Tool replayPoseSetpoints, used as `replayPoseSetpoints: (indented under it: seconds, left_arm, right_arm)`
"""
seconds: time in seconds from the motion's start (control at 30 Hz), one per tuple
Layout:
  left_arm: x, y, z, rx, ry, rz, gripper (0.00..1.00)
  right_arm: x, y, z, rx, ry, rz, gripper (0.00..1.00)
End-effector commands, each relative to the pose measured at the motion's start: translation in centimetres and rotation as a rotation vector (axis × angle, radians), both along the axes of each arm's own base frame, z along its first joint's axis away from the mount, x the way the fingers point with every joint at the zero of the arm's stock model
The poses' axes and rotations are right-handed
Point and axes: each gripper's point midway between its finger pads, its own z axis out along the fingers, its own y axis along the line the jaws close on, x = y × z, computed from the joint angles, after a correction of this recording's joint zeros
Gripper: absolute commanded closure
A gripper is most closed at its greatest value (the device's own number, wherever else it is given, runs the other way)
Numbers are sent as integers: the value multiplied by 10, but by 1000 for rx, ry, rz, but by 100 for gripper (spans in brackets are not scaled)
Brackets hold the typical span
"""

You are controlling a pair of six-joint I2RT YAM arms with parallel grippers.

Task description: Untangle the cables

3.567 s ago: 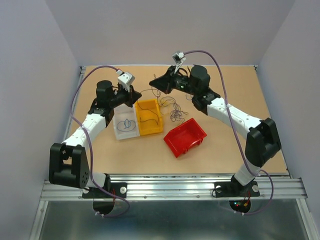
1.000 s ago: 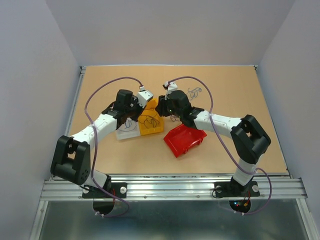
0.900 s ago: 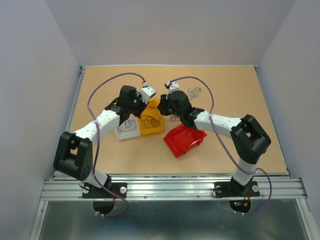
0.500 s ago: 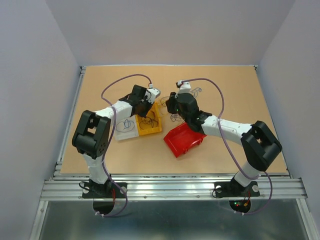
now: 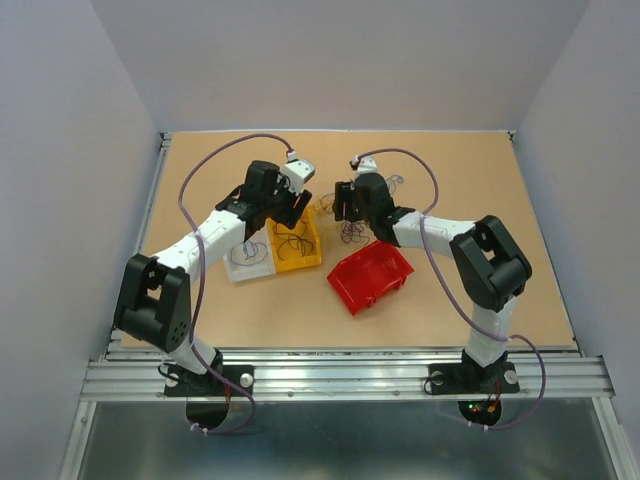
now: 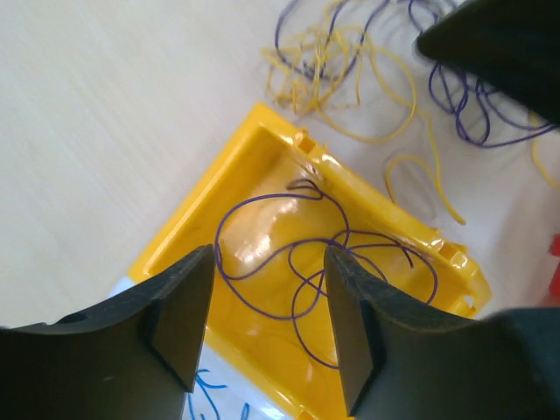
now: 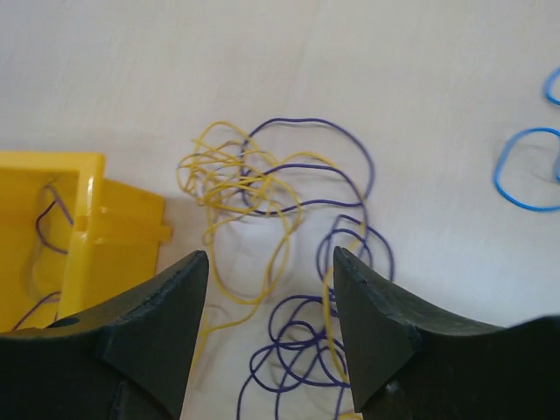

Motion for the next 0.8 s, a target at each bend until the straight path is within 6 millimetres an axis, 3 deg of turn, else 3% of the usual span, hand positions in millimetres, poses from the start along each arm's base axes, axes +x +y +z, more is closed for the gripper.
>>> replayPoseSetpoints:
  seconds: [0.0,0.2,0.33,0.47,0.6,0.7,0.73,0.77]
  left_arm:
    - [2,-3,33,-50,-105,-20,23]
    - [-5,-2,37,-55,-116,-31,20]
    - [-7,-2,50,-69,-153,-38,20]
    - [-5,-1,80,-105,-243,-29,20]
    - [-4,-1,130,-181,-366,-10,20]
    - [2,-6,165,-248,-450,-7,18]
    - [4,-10,176,-283,-472,-9,18]
    - [9,-14,186,-303,-488,-10,18]
  right_arm:
    - [21,40,33,-5,-71,152,35]
    - [32,56,22,-22,-39,204,35]
    - [36,53,7,-55,-13,188,34]
    - [39,50,-5,-88,7,173,34]
    - [42,61,-18,-83,28,209,35]
    - [48,66,-26,-82,32,220,45]
    - [54,68,-19,-78,13,210,66]
    - [59,65,-15,-85,-2,184,77]
